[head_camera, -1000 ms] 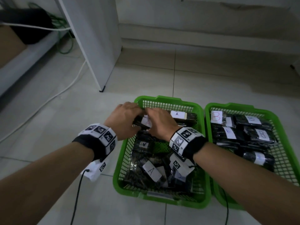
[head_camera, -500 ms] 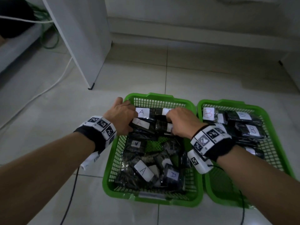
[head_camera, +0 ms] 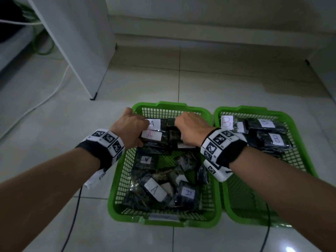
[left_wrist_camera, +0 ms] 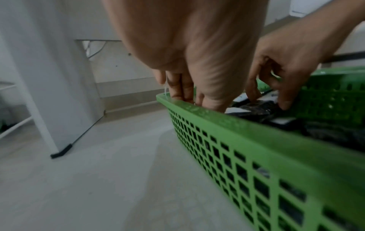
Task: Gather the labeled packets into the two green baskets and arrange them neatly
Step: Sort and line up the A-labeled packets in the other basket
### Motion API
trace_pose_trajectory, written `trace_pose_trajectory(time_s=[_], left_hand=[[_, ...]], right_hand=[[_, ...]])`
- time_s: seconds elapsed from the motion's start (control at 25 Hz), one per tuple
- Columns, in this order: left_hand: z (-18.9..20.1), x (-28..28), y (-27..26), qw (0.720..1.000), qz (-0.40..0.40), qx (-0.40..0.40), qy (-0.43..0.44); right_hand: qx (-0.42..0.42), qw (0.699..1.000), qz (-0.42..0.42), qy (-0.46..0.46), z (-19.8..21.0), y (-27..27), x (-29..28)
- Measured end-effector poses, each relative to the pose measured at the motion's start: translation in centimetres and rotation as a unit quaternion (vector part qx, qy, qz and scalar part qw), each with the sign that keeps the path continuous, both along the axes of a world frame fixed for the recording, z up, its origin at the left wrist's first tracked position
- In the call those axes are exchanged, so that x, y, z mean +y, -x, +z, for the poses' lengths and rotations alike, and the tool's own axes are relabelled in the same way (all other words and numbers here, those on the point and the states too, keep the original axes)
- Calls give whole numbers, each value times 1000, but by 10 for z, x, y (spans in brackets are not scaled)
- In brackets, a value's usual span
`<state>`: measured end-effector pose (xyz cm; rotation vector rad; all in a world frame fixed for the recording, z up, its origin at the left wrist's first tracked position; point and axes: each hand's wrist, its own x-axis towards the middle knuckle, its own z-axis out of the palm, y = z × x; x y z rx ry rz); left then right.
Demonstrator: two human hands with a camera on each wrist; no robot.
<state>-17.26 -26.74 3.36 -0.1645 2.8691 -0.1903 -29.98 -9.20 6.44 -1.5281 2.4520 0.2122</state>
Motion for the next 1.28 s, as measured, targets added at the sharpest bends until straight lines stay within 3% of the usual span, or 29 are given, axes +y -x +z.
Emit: trace_pose_trajectory(time_s=[0.08,0.24,0.36,0.44,0.52,0.68,0.8,0.92,1.04,1.12,1.2,1.28], left_hand=[[-8,6,6,998,-23,-38,46],[-13,9,9,997,-32,-27,62],[-5,11,1,998,-41,7,48],[0,15,-9,997,-54,62,12],[3,24,-20,995,-45,79,-48],[-4,44,-40,983,20,77,-163],[-8,51,-52,947,73,147,-275],[-1,60,-55,908,142,85,-384],[9,64,-56,819,208,7,-535],[16,65,-57,774,233,25,-588],[17,63,-55,769,240,90,-585],[16,59,-50,795,230,132,-546]], right_hand=[[-1,1000,8,9,0,-3,0],[-12,998,-1,54,8,-12,4],[-131,991,-10,27,1,-35,10],[-171,983,40,-57,-13,-55,10],[-155,978,80,-114,-28,-72,8],[-151,978,80,-118,-37,-76,9],[-187,979,11,-76,-22,-69,17],[-234,971,-49,15,-5,-63,35],[-274,949,-69,138,1,-61,57],[-272,941,-73,189,3,-62,67],[-275,934,-90,207,3,-59,72],[-276,930,-124,211,0,-51,77]])
